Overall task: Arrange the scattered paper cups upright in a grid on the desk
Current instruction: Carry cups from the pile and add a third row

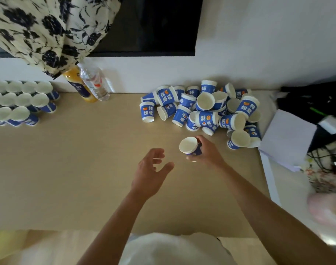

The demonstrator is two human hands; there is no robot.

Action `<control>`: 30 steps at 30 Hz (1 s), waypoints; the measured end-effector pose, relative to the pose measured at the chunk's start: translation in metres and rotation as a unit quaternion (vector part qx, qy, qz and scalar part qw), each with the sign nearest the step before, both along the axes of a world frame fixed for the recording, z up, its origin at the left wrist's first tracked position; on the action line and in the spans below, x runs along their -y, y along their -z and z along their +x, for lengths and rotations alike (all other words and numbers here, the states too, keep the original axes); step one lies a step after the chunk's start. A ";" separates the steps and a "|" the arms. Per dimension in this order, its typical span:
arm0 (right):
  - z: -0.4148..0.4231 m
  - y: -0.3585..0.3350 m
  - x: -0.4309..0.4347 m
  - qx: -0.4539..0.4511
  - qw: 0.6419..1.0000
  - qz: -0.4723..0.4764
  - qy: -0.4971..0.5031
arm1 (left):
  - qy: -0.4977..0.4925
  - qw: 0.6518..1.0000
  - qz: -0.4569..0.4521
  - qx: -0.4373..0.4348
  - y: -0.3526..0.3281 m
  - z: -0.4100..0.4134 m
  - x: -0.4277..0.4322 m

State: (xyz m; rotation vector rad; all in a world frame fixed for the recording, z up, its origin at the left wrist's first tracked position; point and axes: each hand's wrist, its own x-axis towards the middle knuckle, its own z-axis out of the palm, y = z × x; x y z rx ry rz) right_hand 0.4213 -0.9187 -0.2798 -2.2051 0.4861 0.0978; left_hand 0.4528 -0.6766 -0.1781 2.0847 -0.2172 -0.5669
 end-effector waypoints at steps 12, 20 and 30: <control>-0.064 -0.072 -0.004 0.087 0.936 0.325 0.104 | 0.163 0.985 0.000 0.050 -0.003 -0.012 0.060; -0.068 -0.088 -0.004 0.092 0.938 0.328 0.068 | 0.124 0.988 -0.036 0.079 -0.011 -0.023 0.071; 0.025 -0.101 0.058 0.103 0.977 0.111 0.151 | 0.013 0.996 -0.032 0.085 -0.008 -0.016 0.038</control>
